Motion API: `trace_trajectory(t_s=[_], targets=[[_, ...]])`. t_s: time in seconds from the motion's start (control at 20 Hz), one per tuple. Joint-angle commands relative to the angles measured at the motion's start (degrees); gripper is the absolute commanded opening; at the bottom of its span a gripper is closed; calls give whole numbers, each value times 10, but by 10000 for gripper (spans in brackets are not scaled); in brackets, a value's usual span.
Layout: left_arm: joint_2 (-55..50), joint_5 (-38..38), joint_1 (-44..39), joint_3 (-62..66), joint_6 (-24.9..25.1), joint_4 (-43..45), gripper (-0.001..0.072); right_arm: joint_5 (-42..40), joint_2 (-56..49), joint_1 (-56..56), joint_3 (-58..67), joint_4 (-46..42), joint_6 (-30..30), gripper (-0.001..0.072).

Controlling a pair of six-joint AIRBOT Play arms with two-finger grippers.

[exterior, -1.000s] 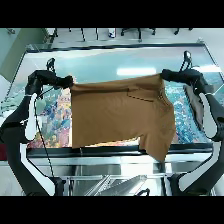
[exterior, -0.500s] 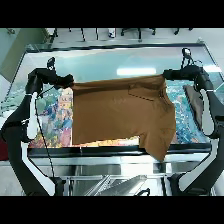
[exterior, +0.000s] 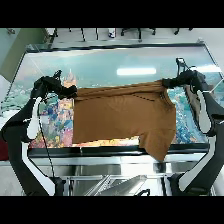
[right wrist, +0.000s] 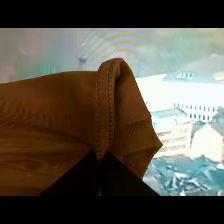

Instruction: Fold the shirts.

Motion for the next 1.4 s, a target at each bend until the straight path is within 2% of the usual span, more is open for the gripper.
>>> trace_trajectory(t_s=[0.0,0.3,0.35,0.4,0.45,0.5,0.6,0.7,0.85,0.95,1.05,1.15,1.35], targets=[[0,-6,-6,-8,0,-2,16,-11,-14,4,0,-6,2,21],[0,-17,-13,-8,0,-3,16,-19,-14,4,0,-3,2,25],[1,-13,-13,-8,0,-9,27,-24,-14,5,1,4,2,56],[4,-9,-13,-8,0,-8,231,-29,-13,4,1,15,2,216],[9,-5,-13,-8,0,-9,507,-33,-10,4,1,23,9,315],[17,0,-13,-7,0,-9,664,-41,-2,3,1,24,26,315],[33,41,-7,17,0,-9,681,-63,31,-3,2,25,35,324],[50,124,5,73,-1,-9,681,-102,85,-20,2,25,49,325],[86,226,31,133,-1,-6,676,-196,172,-64,1,31,65,324],[120,280,49,124,-5,0,661,-268,215,-97,-12,31,64,324],[165,306,69,53,-5,21,661,-309,263,-134,-69,31,62,324],[224,292,85,-80,0,28,662,-306,328,-177,-178,31,51,324],[331,182,102,-383,32,18,662,-267,437,-286,-401,53,28,325]])
